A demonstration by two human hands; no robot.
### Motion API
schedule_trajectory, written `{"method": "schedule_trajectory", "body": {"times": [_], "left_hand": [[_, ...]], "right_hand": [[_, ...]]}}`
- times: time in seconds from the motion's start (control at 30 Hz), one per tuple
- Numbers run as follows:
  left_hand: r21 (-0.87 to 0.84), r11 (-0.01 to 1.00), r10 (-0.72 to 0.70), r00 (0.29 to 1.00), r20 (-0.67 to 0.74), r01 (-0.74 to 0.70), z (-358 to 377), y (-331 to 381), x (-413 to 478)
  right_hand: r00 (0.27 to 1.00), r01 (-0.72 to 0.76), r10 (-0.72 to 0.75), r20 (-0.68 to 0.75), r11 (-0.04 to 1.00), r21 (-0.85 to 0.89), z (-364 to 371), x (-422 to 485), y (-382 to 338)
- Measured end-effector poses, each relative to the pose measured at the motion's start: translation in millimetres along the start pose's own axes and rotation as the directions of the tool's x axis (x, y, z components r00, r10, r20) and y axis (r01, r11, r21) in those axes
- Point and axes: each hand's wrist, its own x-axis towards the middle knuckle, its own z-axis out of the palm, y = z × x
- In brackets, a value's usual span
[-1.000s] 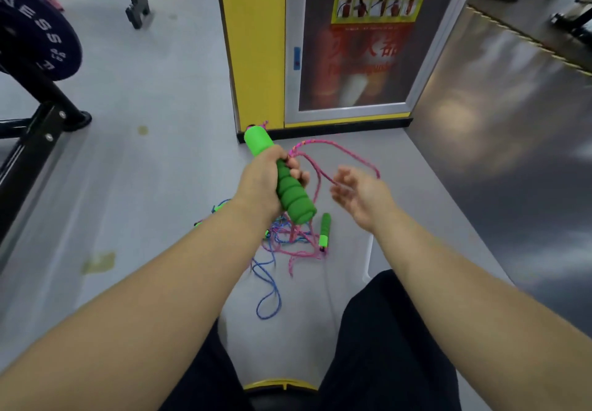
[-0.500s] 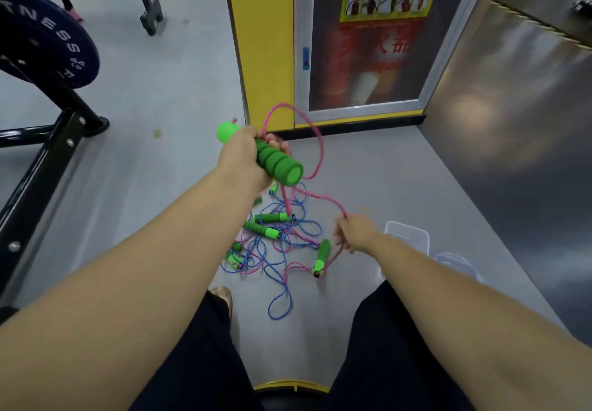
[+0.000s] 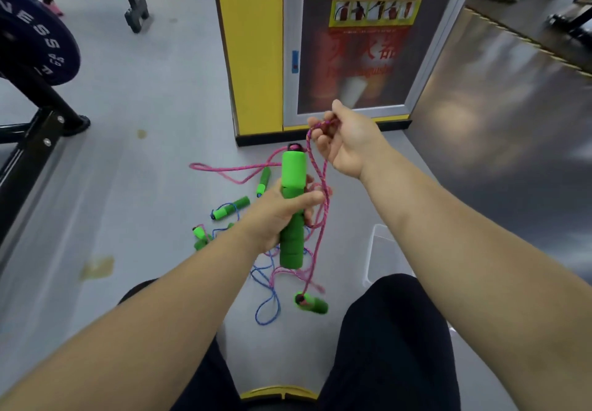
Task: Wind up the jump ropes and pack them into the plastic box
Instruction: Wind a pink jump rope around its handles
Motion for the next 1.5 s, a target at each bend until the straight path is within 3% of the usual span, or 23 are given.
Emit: {"method": "schedule_trajectory", "body": {"times": [0.1, 0.2, 0.27, 0.33, 0.4, 0.47, 0.57, 0.73, 0.97, 1.2, 1.37, 1.5], "left_hand": [[0.066, 0.998, -0.007, 0.996, -0.093, 0.014, 12, 5, 0], [-0.158, 0.987, -0.058, 0.961, -0.270, 0.015, 14, 9, 5], [-0.335, 0.942, -0.114, 0.943, -0.313, 0.002, 14, 13, 10], [-0.416, 0.910, -0.128, 0.947, -0.295, -0.006, 17, 20, 10], [-0.457, 0.889, -0.132, 0.952, -0.275, -0.009, 23, 27, 10], [-0.497, 0.868, -0.148, 0.953, -0.264, -0.003, 29, 33, 9], [-0.552, 0.834, -0.171, 0.952, -0.254, 0.003, 33, 40, 8], [-0.603, 0.797, -0.157, 0.969, -0.191, 0.011, 41, 55, 0], [-0.602, 0.798, -0.100, 0.983, -0.156, -0.015, 38, 74, -1], [-0.471, 0.881, -0.192, 0.880, -0.434, -0.040, -19, 42, 18], [-0.283, 0.936, -0.324, 0.833, -0.449, 0.212, -40, 5, 22], [-0.014, 0.869, -0.460, 0.798, -0.389, 0.495, -31, -17, 14]], "right_hand": [[0.999, -0.005, 0.000, 0.053, 0.995, 0.099, -8, -3, 7], [0.996, -0.024, 0.024, 0.088, 1.000, -0.003, -33, -13, 17], [1.000, -0.004, -0.001, -0.029, 0.984, -0.176, -57, -22, 41], [0.980, 0.007, -0.062, -0.188, 0.960, -0.280, -81, -37, 75], [0.968, -0.009, -0.078, -0.237, 0.937, -0.348, -99, -51, 107], [0.986, -0.063, -0.022, -0.166, 0.870, -0.488, -104, -59, 131], [0.996, -0.083, 0.066, -0.052, 0.690, -0.719, -93, -60, 148], [0.997, 0.031, -0.071, -0.026, 0.701, -0.713, -74, -40, 150], [0.996, -0.084, 0.020, -0.086, 0.505, -0.859, -87, -18, 156], [0.947, -0.322, 0.227, -0.229, 0.659, -0.680, -105, -20, 133], [0.937, -0.341, 0.192, -0.290, 0.675, -0.654, -103, -18, 95], [0.931, -0.310, 0.224, -0.288, 0.903, -0.297, -95, -12, 71]]}}
